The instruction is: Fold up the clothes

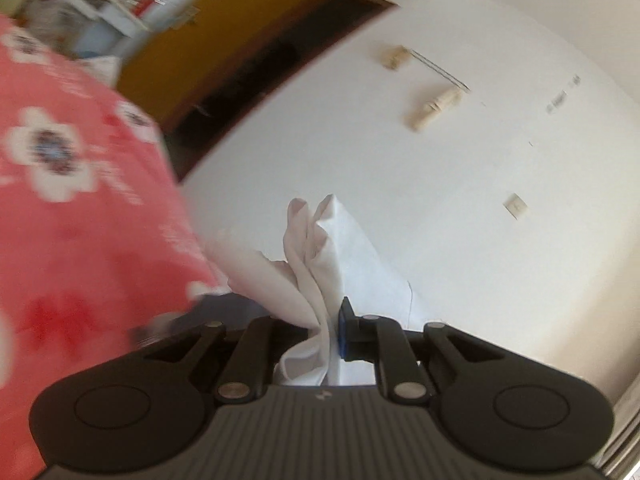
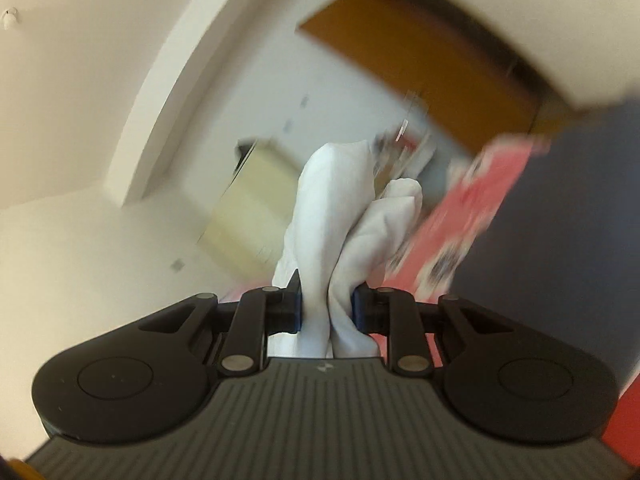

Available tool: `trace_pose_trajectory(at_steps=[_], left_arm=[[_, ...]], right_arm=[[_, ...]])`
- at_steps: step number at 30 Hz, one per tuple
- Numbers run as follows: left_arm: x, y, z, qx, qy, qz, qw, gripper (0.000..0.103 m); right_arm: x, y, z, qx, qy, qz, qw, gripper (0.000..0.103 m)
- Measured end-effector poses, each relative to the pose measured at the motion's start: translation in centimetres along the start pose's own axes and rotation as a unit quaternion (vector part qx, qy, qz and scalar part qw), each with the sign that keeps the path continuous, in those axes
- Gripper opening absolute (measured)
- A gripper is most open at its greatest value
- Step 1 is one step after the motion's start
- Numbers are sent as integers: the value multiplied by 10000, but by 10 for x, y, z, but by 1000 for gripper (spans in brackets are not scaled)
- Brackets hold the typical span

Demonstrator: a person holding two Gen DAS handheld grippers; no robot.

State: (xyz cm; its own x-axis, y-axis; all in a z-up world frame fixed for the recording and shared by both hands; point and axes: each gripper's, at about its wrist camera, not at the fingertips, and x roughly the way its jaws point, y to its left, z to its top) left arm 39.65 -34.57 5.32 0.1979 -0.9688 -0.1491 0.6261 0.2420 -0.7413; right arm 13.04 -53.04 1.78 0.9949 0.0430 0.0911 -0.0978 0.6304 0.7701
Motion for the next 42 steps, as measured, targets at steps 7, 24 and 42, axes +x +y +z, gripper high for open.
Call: trace_pose_trajectory(at_steps=[7, 24, 42], left_arm=[[137, 63, -32, -340, 721, 610, 9950, 22], [41, 13, -22, 487, 252, 885, 9946, 55], [-276, -132, -230, 1622, -455, 2285, 9588, 103]], right_arm=[[11, -111, 35, 349, -243, -987, 9942, 22], [-69, -134, 71, 912, -970, -1280, 9828, 73], [-214, 130, -159, -2544, 233, -2542, 9328, 102]])
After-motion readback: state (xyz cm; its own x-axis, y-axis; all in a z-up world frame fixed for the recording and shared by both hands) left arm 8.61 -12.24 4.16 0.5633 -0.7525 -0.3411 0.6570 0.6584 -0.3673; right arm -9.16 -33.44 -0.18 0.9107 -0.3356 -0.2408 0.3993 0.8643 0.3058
